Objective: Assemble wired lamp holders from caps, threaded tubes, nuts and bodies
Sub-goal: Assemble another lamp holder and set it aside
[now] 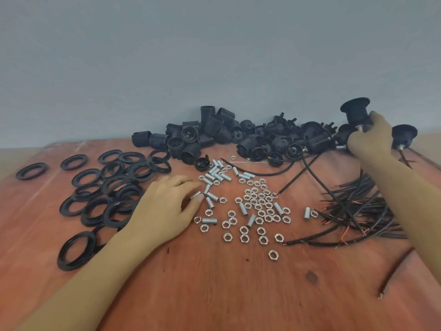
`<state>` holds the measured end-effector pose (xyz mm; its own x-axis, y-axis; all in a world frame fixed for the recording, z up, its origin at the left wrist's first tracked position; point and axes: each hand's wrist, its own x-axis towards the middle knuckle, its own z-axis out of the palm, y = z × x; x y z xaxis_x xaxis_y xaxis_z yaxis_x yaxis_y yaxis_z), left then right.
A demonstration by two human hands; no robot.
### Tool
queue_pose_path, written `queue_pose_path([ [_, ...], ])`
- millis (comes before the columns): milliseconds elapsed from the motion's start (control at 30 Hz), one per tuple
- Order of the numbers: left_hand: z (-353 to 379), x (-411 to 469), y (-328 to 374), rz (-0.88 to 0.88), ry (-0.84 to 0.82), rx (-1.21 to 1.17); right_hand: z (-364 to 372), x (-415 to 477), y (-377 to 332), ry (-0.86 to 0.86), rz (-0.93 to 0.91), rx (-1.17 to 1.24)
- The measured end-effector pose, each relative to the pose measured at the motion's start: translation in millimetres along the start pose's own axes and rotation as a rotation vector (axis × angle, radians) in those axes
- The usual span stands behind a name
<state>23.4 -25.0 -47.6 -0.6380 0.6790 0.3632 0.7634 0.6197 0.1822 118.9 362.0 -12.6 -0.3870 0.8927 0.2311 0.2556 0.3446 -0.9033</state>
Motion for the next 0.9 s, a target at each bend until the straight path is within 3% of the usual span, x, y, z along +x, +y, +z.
queue_pose_path([
  [100, 2.9, -1.3, 1.5, 0.008, -0.019, 0.004, 4.9, -0.4, -1.2, -0.117, 0.010, -0.029],
  [200, 4.8, -0.9, 1.2, -0.003, -0.004, 0.014, 13.1, -9.8, -14.7, -0.124, -0.055, -0.097],
  [367, 5.1, -0.4, 1.6, -0.022, 0.059, -0.015, 37.9, -77.1, -56.7, -0.117, -0.453, -0.074],
  [467, 4.5, -0.7, 3.2, -0.049, 0.047, -0.020, 58.2, -132.0, -73.0, -0.279, -0.694, -0.057],
  [567, 1.8, -1.7, 5.3, -0.032, 0.089, -0.071, 83.9, -160.3, -74.4, -0.477, -0.858, -0.455],
  [700, -4.1, -2.9, 11.8, 0.052, 0.108, -0.203, 105.2, -169.7, -62.7, -0.496, -0.836, -0.767],
  [900, -3.4, -4.7, 15.4, 0.105, 0.074, -0.226, 109.8, -169.8, -53.5, -0.491, -0.784, -0.722],
])
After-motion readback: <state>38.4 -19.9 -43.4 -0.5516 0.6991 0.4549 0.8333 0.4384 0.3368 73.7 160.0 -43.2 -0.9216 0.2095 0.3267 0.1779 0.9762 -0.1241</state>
